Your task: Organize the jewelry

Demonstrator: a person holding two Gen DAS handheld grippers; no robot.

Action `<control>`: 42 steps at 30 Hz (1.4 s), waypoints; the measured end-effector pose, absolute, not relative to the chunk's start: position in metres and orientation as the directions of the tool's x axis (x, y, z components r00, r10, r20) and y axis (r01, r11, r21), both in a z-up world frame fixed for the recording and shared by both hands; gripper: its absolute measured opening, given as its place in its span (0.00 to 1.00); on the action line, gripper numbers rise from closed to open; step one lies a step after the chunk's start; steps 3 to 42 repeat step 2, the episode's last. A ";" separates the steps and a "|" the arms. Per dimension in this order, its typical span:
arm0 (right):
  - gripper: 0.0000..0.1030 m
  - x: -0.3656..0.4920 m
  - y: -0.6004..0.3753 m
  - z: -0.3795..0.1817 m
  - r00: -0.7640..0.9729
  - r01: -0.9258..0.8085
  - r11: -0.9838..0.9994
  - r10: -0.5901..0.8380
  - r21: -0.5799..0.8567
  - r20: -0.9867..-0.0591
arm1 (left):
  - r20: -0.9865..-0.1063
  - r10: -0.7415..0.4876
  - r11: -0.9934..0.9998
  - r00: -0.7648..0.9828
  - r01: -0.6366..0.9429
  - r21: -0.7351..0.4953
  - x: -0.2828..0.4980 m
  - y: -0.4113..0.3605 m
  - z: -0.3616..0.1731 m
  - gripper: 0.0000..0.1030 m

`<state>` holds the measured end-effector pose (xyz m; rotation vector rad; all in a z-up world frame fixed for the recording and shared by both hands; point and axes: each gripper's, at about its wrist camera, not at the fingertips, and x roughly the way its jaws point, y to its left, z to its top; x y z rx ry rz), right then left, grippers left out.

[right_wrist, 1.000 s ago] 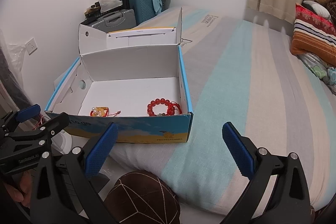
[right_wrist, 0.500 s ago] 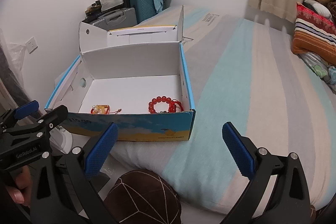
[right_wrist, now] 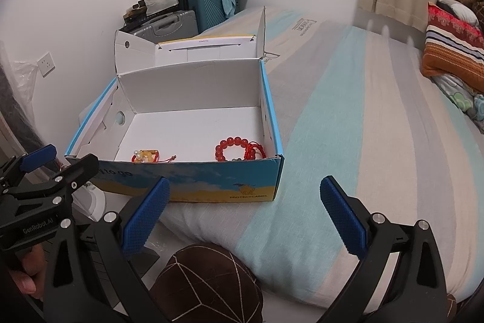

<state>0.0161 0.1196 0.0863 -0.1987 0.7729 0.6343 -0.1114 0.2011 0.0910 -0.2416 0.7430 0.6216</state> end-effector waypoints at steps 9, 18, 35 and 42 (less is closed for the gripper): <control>0.93 0.016 0.120 0.086 0.542 -0.600 0.798 0.458 0.057 -0.704 | -0.702 0.433 0.796 0.565 -0.606 0.003 -0.111 0.202 0.090 0.94; 0.93 0.016 0.120 0.086 0.542 -0.600 0.798 0.458 0.057 -0.704 | -0.702 0.433 0.796 0.565 -0.606 0.003 -0.111 0.202 0.090 0.94; 0.93 0.016 0.120 0.086 0.542 -0.600 0.798 0.458 0.057 -0.704 | -0.702 0.433 0.796 0.565 -0.606 0.003 -0.111 0.202 0.090 0.94; 0.93 0.016 0.120 0.086 0.542 -0.600 0.798 0.458 0.057 -0.704 | -0.702 0.433 0.796 0.565 -0.606 0.003 -0.111 0.202 0.090 0.94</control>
